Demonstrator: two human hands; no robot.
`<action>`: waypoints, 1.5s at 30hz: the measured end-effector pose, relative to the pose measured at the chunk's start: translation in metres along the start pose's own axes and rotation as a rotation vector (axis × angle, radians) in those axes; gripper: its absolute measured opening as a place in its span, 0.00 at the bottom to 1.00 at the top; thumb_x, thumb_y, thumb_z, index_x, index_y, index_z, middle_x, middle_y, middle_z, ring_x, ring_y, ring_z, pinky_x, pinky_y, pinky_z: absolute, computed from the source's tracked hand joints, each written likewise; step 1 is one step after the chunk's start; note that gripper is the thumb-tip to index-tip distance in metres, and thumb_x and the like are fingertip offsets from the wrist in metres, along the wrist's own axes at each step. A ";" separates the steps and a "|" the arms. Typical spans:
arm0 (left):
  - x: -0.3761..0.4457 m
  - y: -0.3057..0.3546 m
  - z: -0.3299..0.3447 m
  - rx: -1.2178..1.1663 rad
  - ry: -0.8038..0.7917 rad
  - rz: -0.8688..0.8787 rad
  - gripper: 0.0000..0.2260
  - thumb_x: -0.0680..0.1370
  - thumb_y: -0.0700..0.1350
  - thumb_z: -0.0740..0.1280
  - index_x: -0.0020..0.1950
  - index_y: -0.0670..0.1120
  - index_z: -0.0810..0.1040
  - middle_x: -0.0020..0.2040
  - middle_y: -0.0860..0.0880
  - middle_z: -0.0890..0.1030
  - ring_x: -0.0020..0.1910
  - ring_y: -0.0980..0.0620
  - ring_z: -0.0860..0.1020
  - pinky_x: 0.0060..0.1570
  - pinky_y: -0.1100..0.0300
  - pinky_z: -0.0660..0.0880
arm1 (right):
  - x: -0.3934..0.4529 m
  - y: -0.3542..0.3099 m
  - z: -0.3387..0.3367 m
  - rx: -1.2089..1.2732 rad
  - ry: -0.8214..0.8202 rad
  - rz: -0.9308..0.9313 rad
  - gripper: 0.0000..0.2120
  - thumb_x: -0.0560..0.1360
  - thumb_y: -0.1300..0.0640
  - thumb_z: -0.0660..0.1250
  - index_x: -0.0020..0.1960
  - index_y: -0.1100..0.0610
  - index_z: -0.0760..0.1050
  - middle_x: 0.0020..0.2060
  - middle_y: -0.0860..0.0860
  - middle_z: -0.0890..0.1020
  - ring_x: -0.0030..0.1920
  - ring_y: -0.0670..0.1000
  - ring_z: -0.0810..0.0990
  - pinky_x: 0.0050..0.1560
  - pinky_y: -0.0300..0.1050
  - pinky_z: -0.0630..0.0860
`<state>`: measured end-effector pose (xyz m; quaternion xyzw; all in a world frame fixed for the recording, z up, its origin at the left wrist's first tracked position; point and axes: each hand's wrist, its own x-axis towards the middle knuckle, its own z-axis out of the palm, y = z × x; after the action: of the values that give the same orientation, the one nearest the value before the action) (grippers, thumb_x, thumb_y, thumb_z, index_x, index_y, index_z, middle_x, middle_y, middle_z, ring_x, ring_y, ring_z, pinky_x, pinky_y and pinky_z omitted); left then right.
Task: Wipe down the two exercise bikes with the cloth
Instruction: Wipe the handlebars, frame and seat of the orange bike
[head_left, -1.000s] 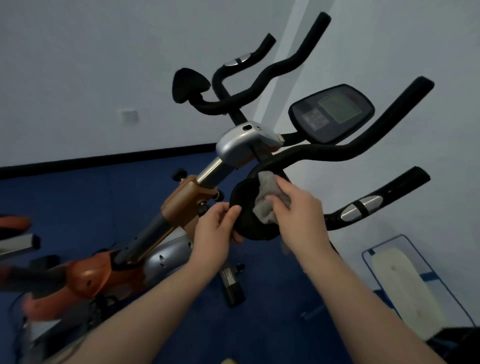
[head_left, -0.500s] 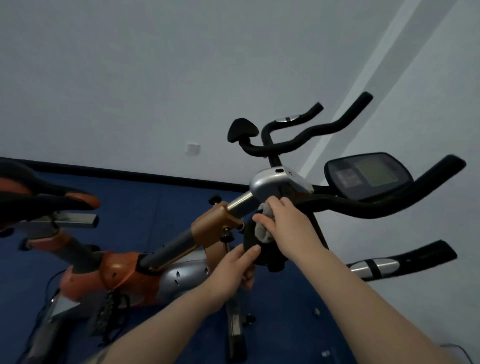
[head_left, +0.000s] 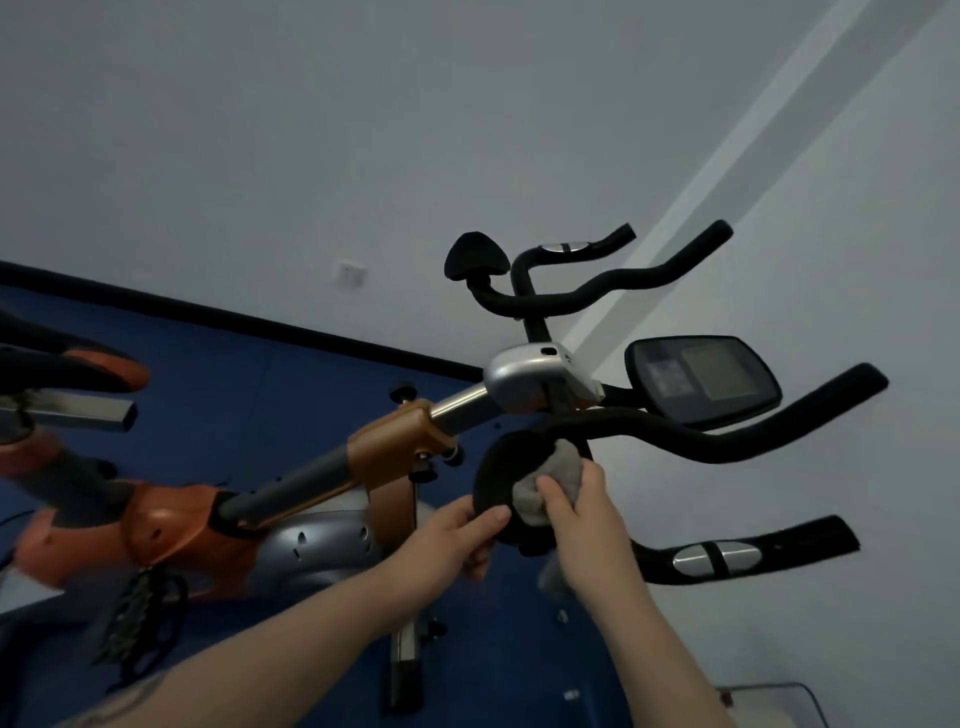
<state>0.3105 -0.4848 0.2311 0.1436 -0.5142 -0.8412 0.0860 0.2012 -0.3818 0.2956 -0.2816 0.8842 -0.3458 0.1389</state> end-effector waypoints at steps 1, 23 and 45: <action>-0.002 0.000 0.002 -0.007 0.006 -0.001 0.08 0.82 0.46 0.60 0.51 0.42 0.70 0.32 0.50 0.68 0.30 0.56 0.68 0.32 0.65 0.69 | -0.003 0.003 -0.001 0.009 -0.013 0.044 0.07 0.81 0.48 0.61 0.56 0.44 0.63 0.48 0.43 0.77 0.45 0.38 0.75 0.40 0.34 0.69; 0.006 -0.020 -0.004 0.055 0.006 0.032 0.16 0.79 0.60 0.62 0.49 0.46 0.71 0.34 0.53 0.75 0.35 0.55 0.76 0.40 0.62 0.74 | -0.002 -0.007 -0.013 -0.229 -0.117 0.021 0.07 0.83 0.46 0.52 0.55 0.49 0.62 0.41 0.43 0.74 0.40 0.40 0.73 0.36 0.38 0.67; 0.017 0.009 -0.017 0.230 0.183 0.097 0.09 0.79 0.42 0.68 0.59 0.47 0.78 0.39 0.54 0.82 0.37 0.58 0.78 0.39 0.58 0.73 | 0.055 -0.022 -0.016 -0.444 -0.301 -0.241 0.06 0.82 0.45 0.54 0.53 0.47 0.62 0.40 0.43 0.74 0.39 0.43 0.73 0.38 0.45 0.69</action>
<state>0.3005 -0.5083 0.2290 0.2037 -0.6033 -0.7551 0.1562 0.1588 -0.4192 0.3197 -0.4564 0.8678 -0.1120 0.1615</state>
